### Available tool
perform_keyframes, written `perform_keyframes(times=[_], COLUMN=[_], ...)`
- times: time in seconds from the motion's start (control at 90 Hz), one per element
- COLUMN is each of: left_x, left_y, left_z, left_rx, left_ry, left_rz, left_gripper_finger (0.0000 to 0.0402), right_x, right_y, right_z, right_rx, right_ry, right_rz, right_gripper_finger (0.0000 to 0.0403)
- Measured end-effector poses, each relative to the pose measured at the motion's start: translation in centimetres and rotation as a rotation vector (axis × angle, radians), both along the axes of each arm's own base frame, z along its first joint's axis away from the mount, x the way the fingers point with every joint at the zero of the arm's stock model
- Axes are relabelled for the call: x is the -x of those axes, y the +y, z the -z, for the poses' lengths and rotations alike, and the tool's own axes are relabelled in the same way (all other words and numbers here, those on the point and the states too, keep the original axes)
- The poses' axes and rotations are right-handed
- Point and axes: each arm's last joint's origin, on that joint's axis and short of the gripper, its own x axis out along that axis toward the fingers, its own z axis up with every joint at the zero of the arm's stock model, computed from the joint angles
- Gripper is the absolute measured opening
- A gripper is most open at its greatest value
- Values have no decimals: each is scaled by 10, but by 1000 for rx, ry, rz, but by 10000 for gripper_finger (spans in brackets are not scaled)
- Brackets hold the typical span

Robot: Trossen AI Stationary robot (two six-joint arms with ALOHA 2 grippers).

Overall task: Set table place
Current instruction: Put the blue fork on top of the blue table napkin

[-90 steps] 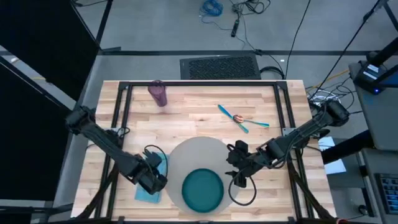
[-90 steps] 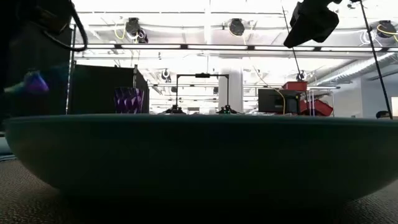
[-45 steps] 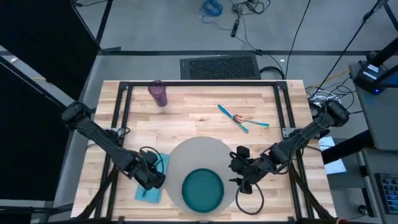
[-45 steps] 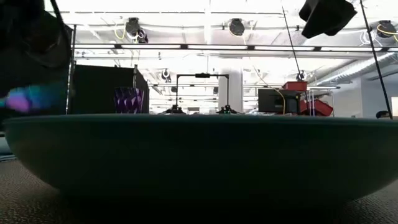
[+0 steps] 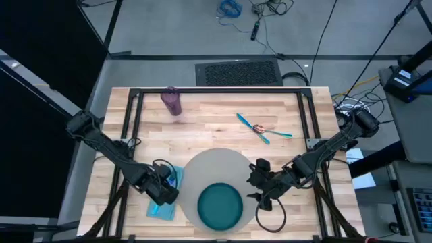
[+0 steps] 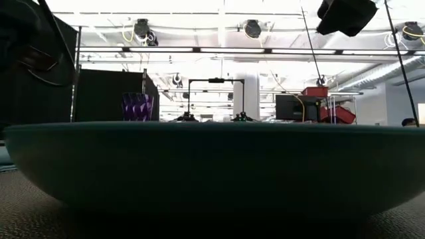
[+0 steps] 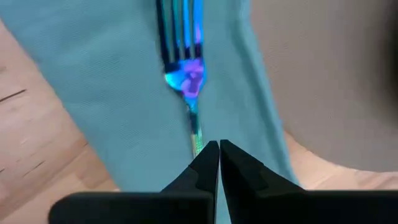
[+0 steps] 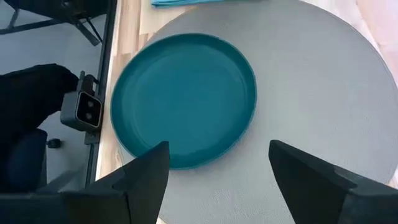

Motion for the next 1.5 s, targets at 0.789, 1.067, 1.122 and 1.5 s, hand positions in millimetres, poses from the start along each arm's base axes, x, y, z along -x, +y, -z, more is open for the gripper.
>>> perform_keyframes(times=[0.789, 1.067, 1.122, 1.5], left_x=[2, 3, 3, 1], left_y=[2, 2, 1, -1], left_z=[5, 5, 5, 15], left_rx=[-60, -50, -53, -74], left_ry=[-8, -6, -7, 36], left_rz=[118, 103, 117, 158], left_gripper_finger=[36, 95, 99, 101], right_x=[-1, -1, -1, -1], right_y=[0, 0, 0, 0], right_z=[-1, -1, -1, -1], right_rx=[9, 10, 10, 10], right_ry=[-11, -11, -10, -11], right_rz=[-14, -14, -14, -14], right_gripper_finger=[258, 258, 258, 258])
